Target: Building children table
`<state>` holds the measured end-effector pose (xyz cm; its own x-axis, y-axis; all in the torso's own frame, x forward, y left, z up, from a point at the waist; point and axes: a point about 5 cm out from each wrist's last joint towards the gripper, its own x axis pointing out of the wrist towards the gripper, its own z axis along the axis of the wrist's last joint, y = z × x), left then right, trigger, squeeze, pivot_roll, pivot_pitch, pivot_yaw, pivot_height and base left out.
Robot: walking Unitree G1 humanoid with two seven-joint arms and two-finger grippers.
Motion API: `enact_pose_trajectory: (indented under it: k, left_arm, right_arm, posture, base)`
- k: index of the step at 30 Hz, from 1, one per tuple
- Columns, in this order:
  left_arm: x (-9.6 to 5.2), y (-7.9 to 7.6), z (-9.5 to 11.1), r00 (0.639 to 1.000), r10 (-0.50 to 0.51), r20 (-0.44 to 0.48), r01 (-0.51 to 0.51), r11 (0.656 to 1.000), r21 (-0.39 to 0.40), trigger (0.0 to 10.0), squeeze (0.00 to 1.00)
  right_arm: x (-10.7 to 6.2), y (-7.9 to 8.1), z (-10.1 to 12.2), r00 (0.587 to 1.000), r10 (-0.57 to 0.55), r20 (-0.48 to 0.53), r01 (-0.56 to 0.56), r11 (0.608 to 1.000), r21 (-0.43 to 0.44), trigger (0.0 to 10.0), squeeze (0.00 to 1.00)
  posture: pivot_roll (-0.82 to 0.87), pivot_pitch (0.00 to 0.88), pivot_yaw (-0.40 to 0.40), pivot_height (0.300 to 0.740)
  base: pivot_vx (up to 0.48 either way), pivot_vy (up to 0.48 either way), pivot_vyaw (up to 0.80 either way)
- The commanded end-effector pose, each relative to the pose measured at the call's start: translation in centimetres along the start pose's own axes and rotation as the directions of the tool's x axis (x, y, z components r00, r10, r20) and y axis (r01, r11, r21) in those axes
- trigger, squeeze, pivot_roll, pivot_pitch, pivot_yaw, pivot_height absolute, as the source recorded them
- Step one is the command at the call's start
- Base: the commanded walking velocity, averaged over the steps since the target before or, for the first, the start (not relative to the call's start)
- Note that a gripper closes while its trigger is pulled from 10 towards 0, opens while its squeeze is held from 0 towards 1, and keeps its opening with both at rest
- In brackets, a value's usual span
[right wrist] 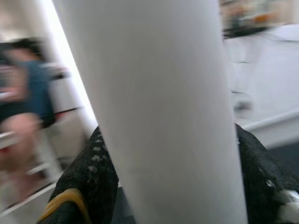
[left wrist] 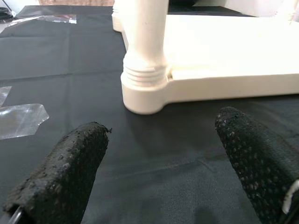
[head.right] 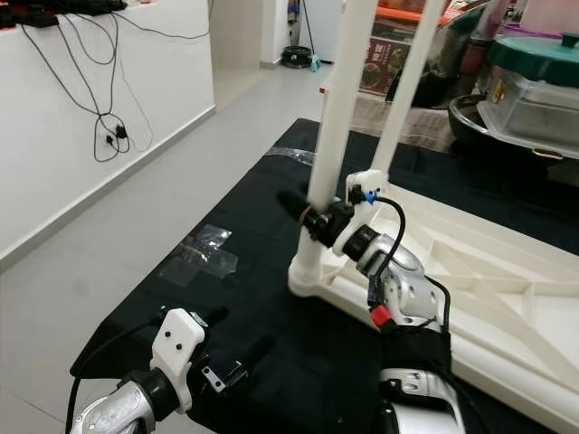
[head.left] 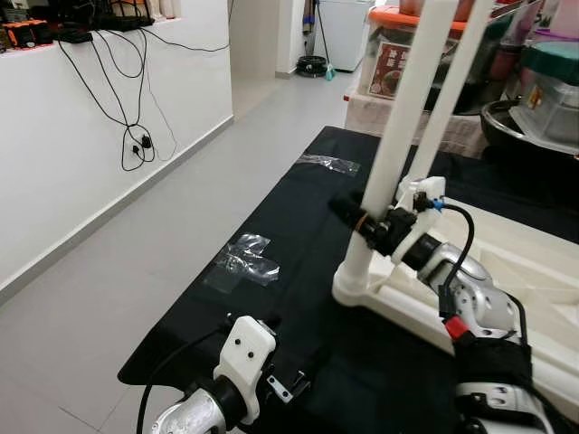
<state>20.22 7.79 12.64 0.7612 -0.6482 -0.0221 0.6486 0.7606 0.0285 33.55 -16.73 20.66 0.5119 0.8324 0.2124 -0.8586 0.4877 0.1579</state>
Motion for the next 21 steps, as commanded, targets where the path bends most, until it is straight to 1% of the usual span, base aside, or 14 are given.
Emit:
enact_pose_trajectory:
  k: [1, 2, 5, 6, 8, 9, 13, 14, 15, 17, 18, 19, 20, 21]
  left_arm:
    - [0.0, -0.1, -0.3, 1.0, -0.008, -0.011, 0.008, 1.0, 0.0, 10.0, 0.0]
    - [0.0, -0.2, -0.3, 1.0, -0.005, -0.011, 0.005, 1.0, 0.0, 10.0, 0.0]
    - [0.0, -0.2, -0.4, 1.0, -0.003, -0.011, 0.003, 1.0, 0.0, 10.0, 0.0]
    - [-0.1, -0.2, -0.4, 1.0, -0.001, -0.013, 0.001, 1.0, -0.001, 10.0, 0.0]
    - [-0.1, -0.2, -0.4, 1.0, -0.001, -0.013, 0.001, 1.0, -0.001, 10.0, 0.0]
    - [-0.1, -0.2, -0.4, 1.0, -0.002, -0.014, 0.002, 1.0, -0.002, 10.0, 0.0]
    - [-0.2, -0.3, -0.4, 1.0, -0.005, -0.017, 0.005, 1.0, -0.003, 10.0, 0.0]
    - [-0.2, -0.3, -0.4, 1.0, -0.006, -0.018, 0.006, 1.0, -0.004, 10.0, 0.0]
    - [-0.2, -0.3, -0.4, 1.0, -0.006, -0.018, 0.006, 1.0, -0.004, 10.0, 0.0]
    - [-0.2, -0.3, -0.5, 1.0, -0.008, -0.021, 0.008, 1.0, -0.004, 10.0, 0.0]
    - [-0.2, -0.3, -0.5, 1.0, -0.008, -0.021, 0.008, 1.0, -0.004, 10.0, 0.0]
    - [-0.2, -0.3, -0.5, 1.0, -0.01, -0.022, 0.009, 1.0, -0.005, 10.0, 0.0]
    - [-0.2, -0.2, -0.5, 1.0, -0.01, -0.022, 0.01, 1.0, -0.006, 10.0, 0.0]
    - [-0.2, -0.2, -0.5, 1.0, -0.01, -0.022, 0.01, 1.0, -0.006, 10.0, 0.0]
  right_arm:
    - [0.6, 0.5, -0.5, 0.995, 0.103, -0.009, -0.103, 0.994, 0.048, 10.0, 0.0]
    - [0.9, 0.0, -0.8, 0.993, 0.113, -0.036, -0.111, 0.993, 0.049, 10.0, 0.0]
    - [1.2, -0.4, -1.0, 0.993, 0.103, -0.056, -0.101, 0.994, 0.046, 10.0, 0.0]
    - [2.0, -0.7, -1.1, 0.984, 0.162, -0.072, -0.159, 0.986, 0.057, 10.0, 0.0]
    - [2.0, -0.7, -1.1, 0.984, 0.162, -0.072, -0.159, 0.986, 0.057, 10.0, 0.0]
    - [2.4, -0.9, -1.2, 0.986, 0.147, -0.075, -0.144, 0.988, 0.053, 0.0, 0.0]
    - [3.1, -1.2, -1.2, 0.994, 0.086, -0.066, -0.087, 0.996, -0.013, 0.0, 0.0]
    - [3.1, -1.4, -0.9, 0.999, 0.021, -0.043, -0.023, 0.999, -0.039, 0.0, 0.0]
    - [3.1, -1.4, -0.9, 0.999, 0.021, -0.043, -0.023, 0.999, -0.039, 0.0, 0.0]
    - [2.6, -1.8, -0.4, 0.992, -0.124, 0.004, 0.124, 0.988, -0.092, 0.0, 0.0]
    - [2.6, -1.8, -0.4, 0.992, -0.124, 0.004, 0.124, 0.988, -0.092, 0.0, 0.0]
    - [2.1, -2.3, -0.2, 0.969, -0.246, 0.021, 0.247, 0.962, -0.119, 0.0, 0.0]
    - [1.8, -2.6, -0.2, 0.948, -0.318, 0.029, 0.318, 0.938, -0.134, 0.0, 0.0]
    - [1.8, -2.6, -0.2, 0.948, -0.318, 0.029, 0.318, 0.938, -0.134, 0.0, 0.0]
  posture:
    - [0.12, 0.023, -0.092, 0.74]
    - [0.12, 0.021, -0.09, 0.74]
    - [0.12, 0.021, -0.09, 0.74]
    - [0.13, 0.02, -0.091, 0.74]
    - [0.13, 0.02, -0.091, 0.74]
    - [0.13, 0.018, -0.089, 0.74]
    - [0.13, 0.017, -0.09, 0.74]
    - [0.13, 0.016, -0.086, 0.74]
    - [0.13, 0.016, -0.086, 0.74]
    - [0.12, 0.019, -0.083, 0.74]
    - [0.12, 0.019, -0.083, 0.74]
    - [0.12, 0.025, -0.081, 0.74]
    - [0.12, 0.025, -0.08, 0.74]
    - [0.12, 0.025, -0.08, 0.74]
  base:
    - [0.0, 0.0, 0.0]
    - [0.0, 0.0, 0.0]
    - [0.0, 0.0, 0.0]
    - [0.0, 0.0, 0.0]
    - [0.0, 0.0, 0.0]
    - [0.0, 0.0, 0.0]
    - [0.0, 0.0, 0.0]
    - [0.0, 0.0, 0.0]
    - [0.0, 0.0, 0.0]
    - [0.0, 0.0, 0.0]
    - [0.0, 0.0, 0.0]
    - [0.0, 0.0, 0.0]
    - [0.0, 0.0, 0.0]
    - [0.0, 0.0, 0.0]
